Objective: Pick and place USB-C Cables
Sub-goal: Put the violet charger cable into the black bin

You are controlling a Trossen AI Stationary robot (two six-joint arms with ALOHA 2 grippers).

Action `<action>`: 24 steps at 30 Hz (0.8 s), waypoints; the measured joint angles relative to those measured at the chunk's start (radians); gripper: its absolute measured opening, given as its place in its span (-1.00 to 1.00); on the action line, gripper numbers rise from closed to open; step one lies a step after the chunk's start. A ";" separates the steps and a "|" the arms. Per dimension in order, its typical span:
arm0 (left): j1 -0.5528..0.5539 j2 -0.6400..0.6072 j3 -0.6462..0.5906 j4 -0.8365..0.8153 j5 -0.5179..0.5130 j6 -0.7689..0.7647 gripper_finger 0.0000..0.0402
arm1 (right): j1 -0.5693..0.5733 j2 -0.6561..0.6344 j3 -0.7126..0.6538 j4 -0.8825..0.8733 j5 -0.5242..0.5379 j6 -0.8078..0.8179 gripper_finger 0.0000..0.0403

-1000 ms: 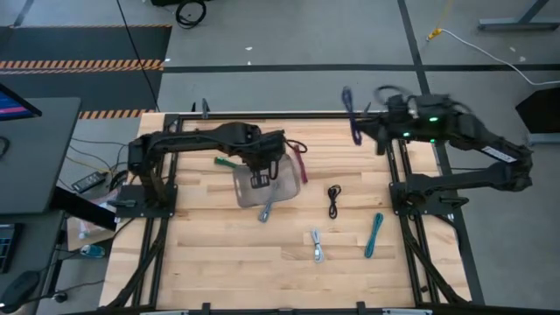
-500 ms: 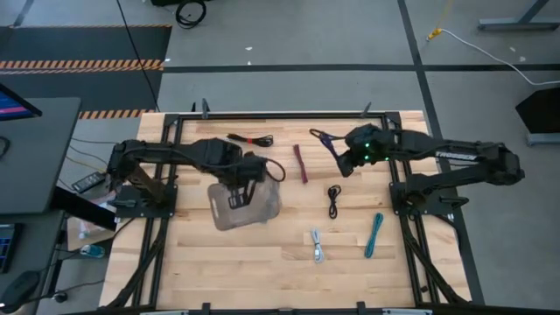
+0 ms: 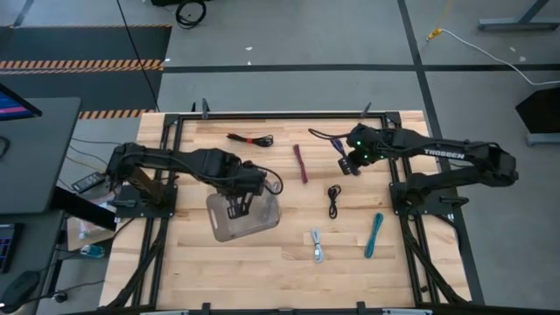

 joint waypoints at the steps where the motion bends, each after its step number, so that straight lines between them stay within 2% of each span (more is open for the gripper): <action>1: -0.008 0.000 0.000 0.000 0.000 -0.006 -0.98 | -0.005 0.013 0.000 -0.018 0.010 -0.004 -0.92; 12: -0.028 0.000 0.000 0.002 -0.016 -0.029 -0.98 | -0.066 0.068 0.000 0.025 -0.020 -0.071 -0.92; 19: -0.021 0.000 0.000 0.004 -0.019 -0.022 -0.98 | -0.075 0.006 0.004 0.106 -0.098 -0.069 -0.92; 24: -0.029 0.000 -0.001 -0.011 0.015 -0.038 -0.98 | -0.086 -0.053 0.020 0.149 -0.105 -0.073 -0.92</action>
